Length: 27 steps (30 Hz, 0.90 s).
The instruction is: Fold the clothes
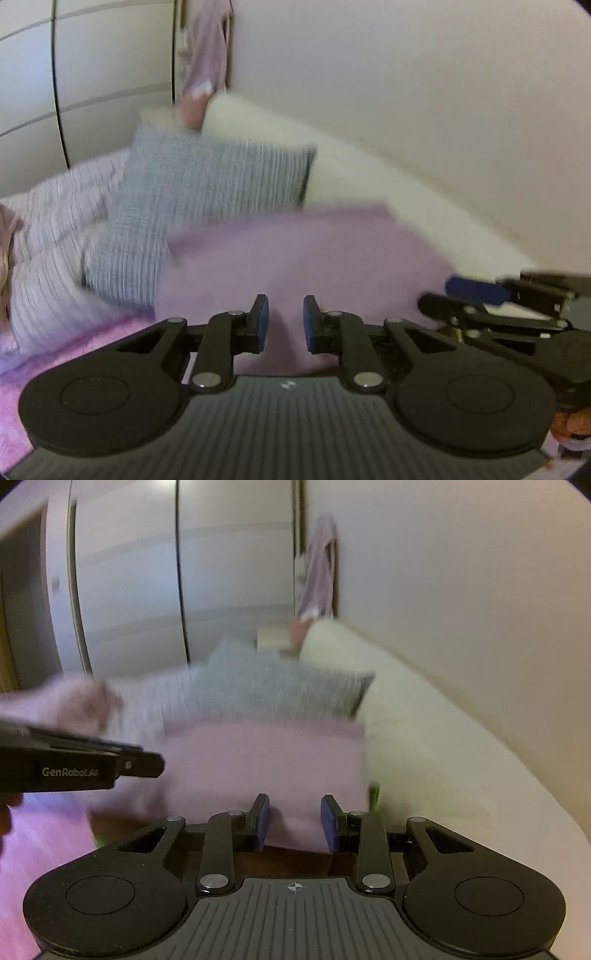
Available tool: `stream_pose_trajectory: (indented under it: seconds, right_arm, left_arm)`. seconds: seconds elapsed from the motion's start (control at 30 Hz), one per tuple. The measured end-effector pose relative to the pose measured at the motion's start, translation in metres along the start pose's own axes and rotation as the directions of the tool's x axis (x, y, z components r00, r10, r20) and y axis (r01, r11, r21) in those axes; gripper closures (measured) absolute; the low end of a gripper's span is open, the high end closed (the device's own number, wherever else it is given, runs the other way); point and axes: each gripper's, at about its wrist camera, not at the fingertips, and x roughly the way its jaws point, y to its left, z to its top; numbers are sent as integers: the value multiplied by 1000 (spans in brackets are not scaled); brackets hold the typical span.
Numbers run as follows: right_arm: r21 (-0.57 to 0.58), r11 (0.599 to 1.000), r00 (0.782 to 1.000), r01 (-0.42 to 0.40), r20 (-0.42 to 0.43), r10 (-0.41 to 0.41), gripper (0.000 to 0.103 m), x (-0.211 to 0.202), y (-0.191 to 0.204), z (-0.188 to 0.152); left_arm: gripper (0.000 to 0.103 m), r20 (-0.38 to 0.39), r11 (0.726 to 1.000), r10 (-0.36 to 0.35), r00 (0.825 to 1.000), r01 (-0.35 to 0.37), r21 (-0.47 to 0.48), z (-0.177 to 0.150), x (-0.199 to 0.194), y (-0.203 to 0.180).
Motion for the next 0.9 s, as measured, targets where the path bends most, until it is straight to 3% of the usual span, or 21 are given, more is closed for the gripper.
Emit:
stream_pose_trajectory:
  seconds: [0.1, 0.3, 0.37, 0.43, 0.5, 0.73, 0.9]
  right_arm:
    - [-25, 1000, 1000, 6, -4, -6, 75, 8, 4, -12]
    - [16, 1000, 999, 19, -31, -19, 74, -8, -2, 2]
    - [53, 998, 999, 22, -33, -20, 66, -19, 1, 8]
    - [94, 995, 999, 16, -44, -12, 44, -35, 2, 12]
    - [127, 992, 999, 8, -49, -1, 40, -52, 5, 12]
    - [234, 972, 989, 2, -147, 33, 38, -107, 26, -1]
    - [263, 965, 982, 16, -187, 35, 38, -153, 48, -20]
  left_arm:
    - [85, -2, 999, 22, 1000, -22, -25, -9, 10, 1]
    - [83, -31, 999, 37, 999, -38, -28, 3, -8, 0]
    - [77, -42, 999, 40, 998, -42, -31, 5, -24, 0]
    - [69, -58, 998, 55, 997, -56, -24, 5, -42, 0]
    - [61, -71, 998, 57, 996, -59, -19, -1, -63, 0]
    - [51, -133, 996, 79, 988, -82, -23, -39, -124, 2]
    - [45, -147, 997, 54, 988, -61, -43, -73, -174, 10]
